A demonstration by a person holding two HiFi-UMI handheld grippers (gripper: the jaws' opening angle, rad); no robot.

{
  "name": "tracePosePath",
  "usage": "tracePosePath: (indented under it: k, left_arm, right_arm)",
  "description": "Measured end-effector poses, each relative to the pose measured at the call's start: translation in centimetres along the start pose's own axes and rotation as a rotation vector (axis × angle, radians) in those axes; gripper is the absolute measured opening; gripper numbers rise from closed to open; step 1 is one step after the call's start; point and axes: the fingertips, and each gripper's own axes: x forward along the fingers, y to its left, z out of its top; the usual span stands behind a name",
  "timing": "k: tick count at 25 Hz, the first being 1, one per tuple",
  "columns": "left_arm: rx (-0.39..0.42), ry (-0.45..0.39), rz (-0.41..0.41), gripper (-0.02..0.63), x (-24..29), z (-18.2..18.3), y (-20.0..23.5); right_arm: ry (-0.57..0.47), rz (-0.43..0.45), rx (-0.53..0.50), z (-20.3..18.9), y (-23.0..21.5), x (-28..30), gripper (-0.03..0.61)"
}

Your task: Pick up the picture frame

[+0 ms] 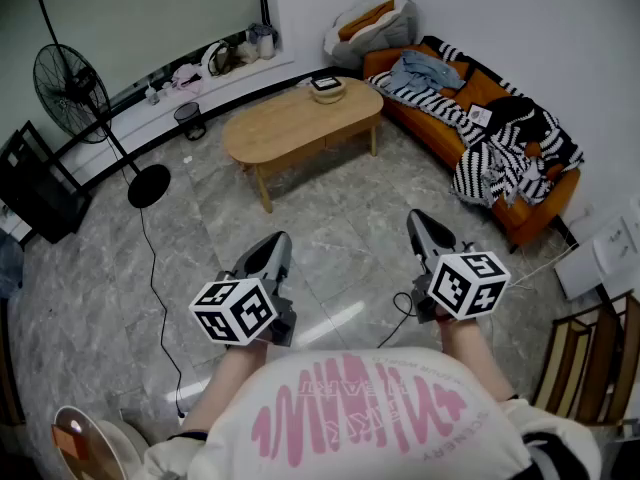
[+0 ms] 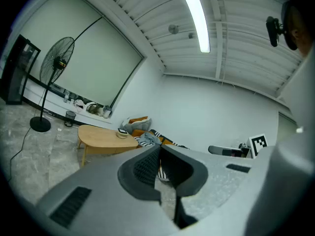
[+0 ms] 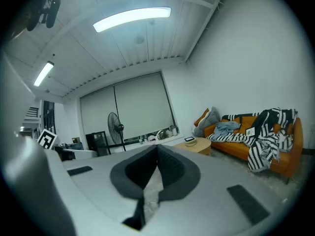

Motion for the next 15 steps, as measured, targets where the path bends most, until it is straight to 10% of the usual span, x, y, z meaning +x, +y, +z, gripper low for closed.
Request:
tracePosePath:
  k: [15]
  left_arm:
    - [0.004,-0.001,-0.045,0.005,0.1,2.9,3.5]
  right_arm:
    - [-0.015,-0.028,-0.009,0.6,2.5,3.2,0.005]
